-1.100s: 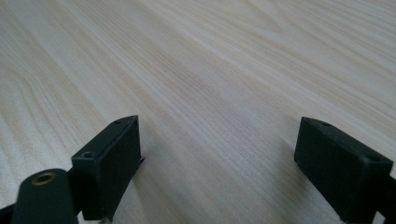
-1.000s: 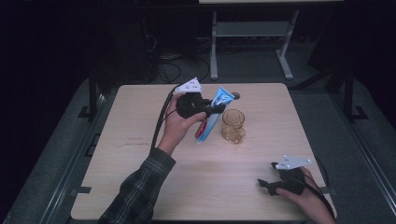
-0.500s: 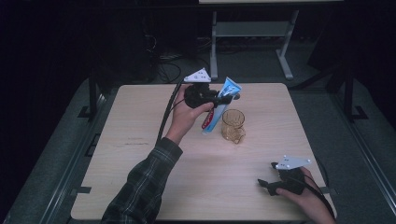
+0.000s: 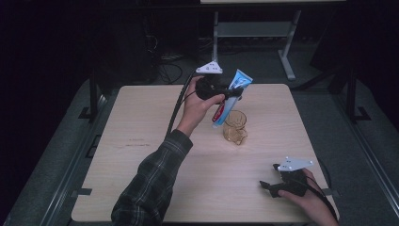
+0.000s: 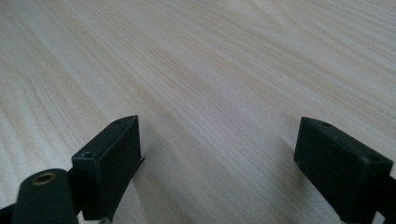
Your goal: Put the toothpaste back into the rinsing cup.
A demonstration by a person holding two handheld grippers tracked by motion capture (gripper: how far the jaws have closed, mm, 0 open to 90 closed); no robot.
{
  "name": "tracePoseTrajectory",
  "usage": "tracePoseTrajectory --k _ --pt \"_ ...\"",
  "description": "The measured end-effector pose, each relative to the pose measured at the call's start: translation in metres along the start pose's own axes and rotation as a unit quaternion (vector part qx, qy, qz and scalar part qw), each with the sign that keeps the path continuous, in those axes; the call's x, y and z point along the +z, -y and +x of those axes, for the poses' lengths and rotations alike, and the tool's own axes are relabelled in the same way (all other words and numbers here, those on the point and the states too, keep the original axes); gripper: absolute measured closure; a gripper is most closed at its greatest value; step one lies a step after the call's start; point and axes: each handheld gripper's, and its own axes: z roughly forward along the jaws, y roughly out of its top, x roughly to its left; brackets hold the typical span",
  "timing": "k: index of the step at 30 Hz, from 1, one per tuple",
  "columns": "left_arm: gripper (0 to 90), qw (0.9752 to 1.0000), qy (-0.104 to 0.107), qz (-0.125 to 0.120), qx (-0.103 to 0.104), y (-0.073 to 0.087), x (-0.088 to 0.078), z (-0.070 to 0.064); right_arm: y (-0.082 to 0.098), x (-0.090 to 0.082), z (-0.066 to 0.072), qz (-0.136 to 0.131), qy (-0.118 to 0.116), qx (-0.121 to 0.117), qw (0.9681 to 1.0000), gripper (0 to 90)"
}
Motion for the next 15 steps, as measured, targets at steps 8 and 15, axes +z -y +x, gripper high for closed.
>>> tracePoseTrajectory --k 8,15 --pt "72.3 0.9998 0.007 -0.015 -0.011 -0.003 0.013 0.008 0.0 0.0 0.001 0.002 -0.002 0.002 1.0 13.7" --pt "72.2 0.9999 0.007 -0.012 -0.004 -0.009 0.023 0.011 0.0 0.0 0.001 0.001 -0.003 0.001 1.0 13.8"
